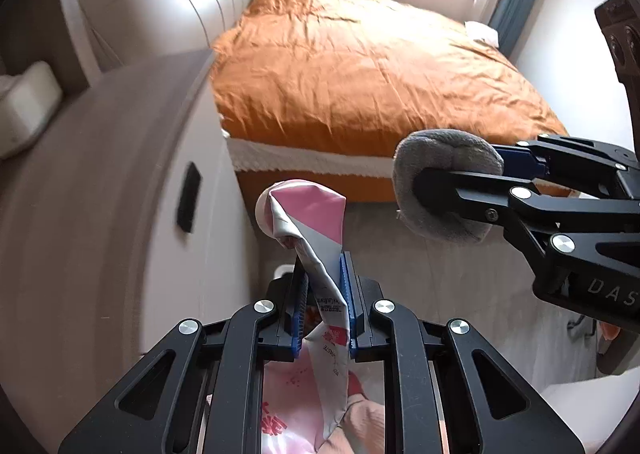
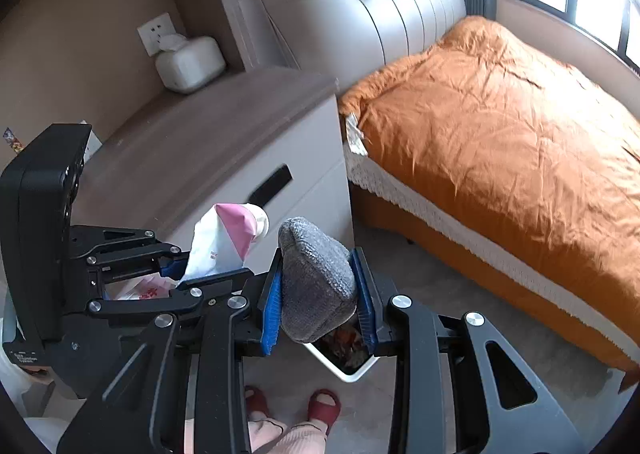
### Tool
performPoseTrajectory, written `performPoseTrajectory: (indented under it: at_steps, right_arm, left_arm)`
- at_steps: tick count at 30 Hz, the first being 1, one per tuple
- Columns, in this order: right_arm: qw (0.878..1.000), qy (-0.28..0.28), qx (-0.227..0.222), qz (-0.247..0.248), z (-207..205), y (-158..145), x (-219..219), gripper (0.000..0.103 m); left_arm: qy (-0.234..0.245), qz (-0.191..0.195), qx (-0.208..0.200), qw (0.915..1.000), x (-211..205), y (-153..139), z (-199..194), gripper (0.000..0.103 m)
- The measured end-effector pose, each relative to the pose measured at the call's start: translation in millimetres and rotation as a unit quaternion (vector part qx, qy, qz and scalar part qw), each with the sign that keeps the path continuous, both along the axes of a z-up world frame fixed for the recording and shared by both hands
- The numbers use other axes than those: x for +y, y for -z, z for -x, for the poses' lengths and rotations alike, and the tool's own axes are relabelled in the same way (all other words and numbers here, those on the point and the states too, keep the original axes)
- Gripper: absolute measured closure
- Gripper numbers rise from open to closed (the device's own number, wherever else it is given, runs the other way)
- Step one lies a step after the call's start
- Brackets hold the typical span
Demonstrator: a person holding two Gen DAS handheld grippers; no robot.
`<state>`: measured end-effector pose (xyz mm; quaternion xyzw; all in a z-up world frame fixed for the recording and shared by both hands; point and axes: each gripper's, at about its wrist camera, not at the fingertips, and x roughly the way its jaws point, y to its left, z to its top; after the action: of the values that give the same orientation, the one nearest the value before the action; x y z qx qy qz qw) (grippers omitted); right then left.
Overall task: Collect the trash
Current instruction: 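Carry the paper carton and grey cloth over the white bin, then open both tools over the white bin to drop carton and cloth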
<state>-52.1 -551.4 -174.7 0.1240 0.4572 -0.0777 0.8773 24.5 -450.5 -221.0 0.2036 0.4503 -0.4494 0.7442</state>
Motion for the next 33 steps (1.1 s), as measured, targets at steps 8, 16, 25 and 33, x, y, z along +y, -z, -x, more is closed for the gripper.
performPoseTrajectory:
  at_steps: [8, 16, 25, 33]
  right_arm:
    - [0.998, 0.009, 0.051, -0.03, -13, 80, -25, 0.07]
    - [0.993, 0.016, 0.095, -0.069, -31, 190, -39, 0.07]
    - [0.984, 0.021, 0.141, -0.106, -43, 310, -51, 0.028]
    - [0.982, 0.045, 0.158, -0.094, -28, 334, -63, 0.005]
  left_arm:
    - [0.009, -0.036, 0.042, 0.9984, -22, 77, 2, 0.088]
    - [0.018, -0.07, 0.08, 0.9942, -33, 199, -10, 0.088]
    - [0.022, -0.097, 0.096, 0.9904, -47, 313, -13, 0.003]
    - [0.024, -0.108, 0.065, 0.9917, -48, 336, -9, 0.005]
